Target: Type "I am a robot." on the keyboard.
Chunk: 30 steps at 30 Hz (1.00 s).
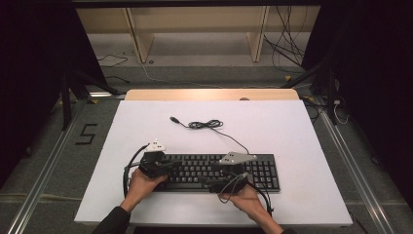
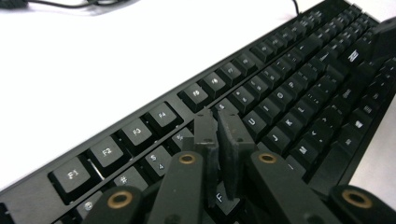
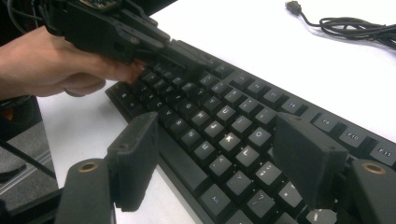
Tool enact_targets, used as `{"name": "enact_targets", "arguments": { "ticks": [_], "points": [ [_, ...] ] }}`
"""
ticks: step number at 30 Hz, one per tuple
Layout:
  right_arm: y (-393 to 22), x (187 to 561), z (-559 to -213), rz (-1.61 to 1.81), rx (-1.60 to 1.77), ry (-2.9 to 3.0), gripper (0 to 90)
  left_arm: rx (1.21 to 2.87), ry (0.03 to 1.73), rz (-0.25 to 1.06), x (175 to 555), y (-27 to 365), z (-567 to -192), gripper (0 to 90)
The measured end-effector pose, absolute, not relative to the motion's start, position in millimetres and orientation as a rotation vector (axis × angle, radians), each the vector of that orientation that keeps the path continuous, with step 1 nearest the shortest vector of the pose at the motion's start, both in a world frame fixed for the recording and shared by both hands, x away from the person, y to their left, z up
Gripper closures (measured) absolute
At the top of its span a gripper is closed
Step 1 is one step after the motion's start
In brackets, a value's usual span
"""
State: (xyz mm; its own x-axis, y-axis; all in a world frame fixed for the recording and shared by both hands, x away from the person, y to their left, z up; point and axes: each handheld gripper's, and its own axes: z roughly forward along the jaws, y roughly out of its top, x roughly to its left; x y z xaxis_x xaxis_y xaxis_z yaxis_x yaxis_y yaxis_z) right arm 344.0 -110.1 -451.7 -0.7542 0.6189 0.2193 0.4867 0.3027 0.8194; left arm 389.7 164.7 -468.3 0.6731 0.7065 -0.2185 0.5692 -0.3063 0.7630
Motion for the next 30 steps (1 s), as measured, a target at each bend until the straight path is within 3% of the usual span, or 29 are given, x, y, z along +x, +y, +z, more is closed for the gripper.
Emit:
{"name": "enact_targets", "arguments": {
  "ticks": [21,30],
  "points": [
    [-110,345,-452,1.447,1.037,2.417,32.6,1.905,0.993,0.189,378,183,-457,65.1],
    [-110,346,-452,1.443,1.04,2.416,32.6,1.855,1.003,0.175,370,193,-456,48.0]
  ]
}}
